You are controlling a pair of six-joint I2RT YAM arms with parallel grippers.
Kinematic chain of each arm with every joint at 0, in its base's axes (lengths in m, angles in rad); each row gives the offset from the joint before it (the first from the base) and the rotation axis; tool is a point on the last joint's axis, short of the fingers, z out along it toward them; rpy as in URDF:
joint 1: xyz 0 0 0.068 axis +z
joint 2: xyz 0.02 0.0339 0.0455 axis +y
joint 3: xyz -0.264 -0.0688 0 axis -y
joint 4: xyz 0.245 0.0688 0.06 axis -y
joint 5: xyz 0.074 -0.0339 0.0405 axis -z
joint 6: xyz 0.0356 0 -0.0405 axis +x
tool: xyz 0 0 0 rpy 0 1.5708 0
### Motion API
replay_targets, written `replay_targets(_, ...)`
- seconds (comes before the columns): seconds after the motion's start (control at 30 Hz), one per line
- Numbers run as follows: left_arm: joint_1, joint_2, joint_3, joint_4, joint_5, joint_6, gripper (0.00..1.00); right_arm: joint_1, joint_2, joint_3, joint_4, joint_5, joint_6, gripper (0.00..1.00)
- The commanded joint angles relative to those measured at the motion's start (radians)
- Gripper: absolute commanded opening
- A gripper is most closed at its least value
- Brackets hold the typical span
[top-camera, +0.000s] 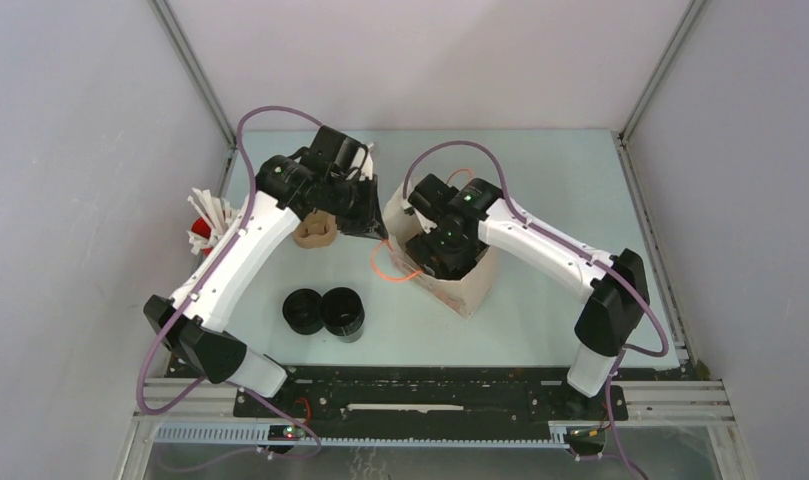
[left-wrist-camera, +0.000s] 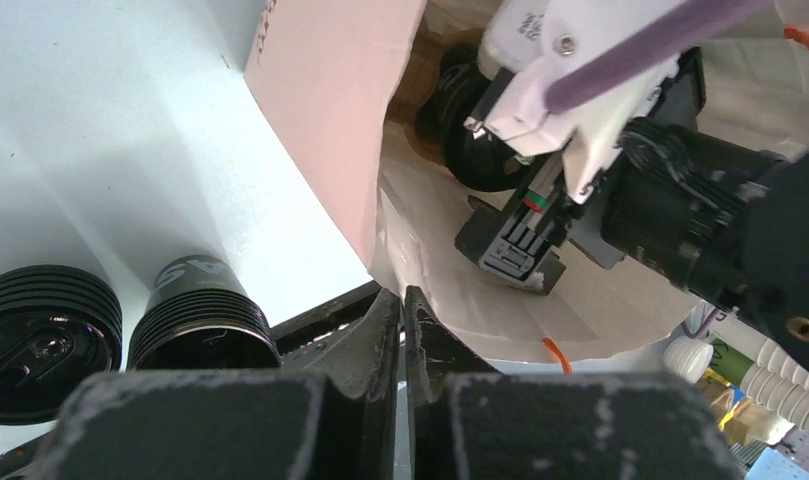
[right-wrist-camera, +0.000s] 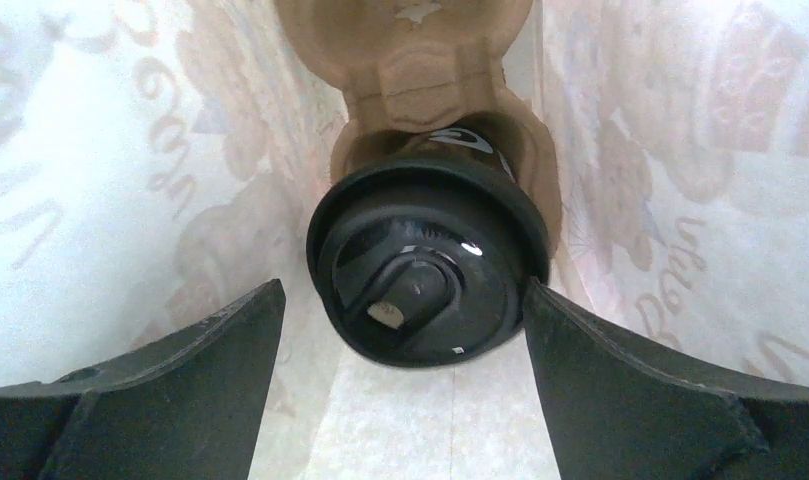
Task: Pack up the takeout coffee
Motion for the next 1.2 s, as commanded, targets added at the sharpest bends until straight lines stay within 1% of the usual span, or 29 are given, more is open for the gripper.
replay_targets(0.0,0.003,0.003,0.038,0.009,0.020,-0.002,0.06,-0.002,-0.019,0.081,-0.028,0.018,0.039,0.95)
replay_targets(0.1,0.003,0.017,0.052,-0.004,0.018,-0.004,0.00,-0.002,-0.034,0.125,-0.023,0.026,0.045,0.95)
replay_targets(0.27,0.003,0.016,0.068,-0.010,-0.025,-0.007,0.00,-0.004,-0.060,0.252,-0.031,0.042,0.056,0.95)
replay_targets(0.47,0.003,0.009,0.124,0.027,-0.097,0.011,0.00,0.001,-0.122,0.449,0.038,-0.013,0.021,0.95)
replay_targets(0.5,0.003,0.002,0.130,0.052,-0.117,0.017,0.00,0.002,-0.130,0.494,0.057,-0.024,0.014,0.95)
replay_targets(0.6,0.001,-0.035,0.118,0.177,-0.119,0.048,0.00,-0.007,-0.153,0.605,0.121,-0.026,0.003,0.96)
replay_targets(0.67,0.001,-0.084,0.041,0.306,-0.086,0.076,0.00,-0.022,-0.179,0.627,0.181,-0.023,-0.007,0.98)
replay_targets(0.77,-0.002,-0.192,-0.144,0.528,-0.080,0.081,0.00,-0.069,-0.224,0.620,0.251,-0.002,0.014,1.00)
replay_targets(0.83,-0.010,-0.247,-0.221,0.601,-0.120,0.093,0.00,-0.111,-0.241,0.600,0.272,-0.012,0.049,1.00)
replay_targets(0.97,-0.018,-0.311,-0.297,0.641,-0.128,0.109,0.00,-0.193,-0.263,0.542,0.265,-0.036,0.137,1.00)
replay_targets(1.1,-0.061,-0.351,-0.323,0.636,-0.139,0.118,0.00,-0.219,-0.314,0.369,0.295,-0.071,0.169,1.00)
replay_targets(1.17,-0.095,-0.374,-0.347,0.648,-0.166,0.133,0.00,-0.222,-0.327,0.319,0.274,-0.084,0.192,1.00)
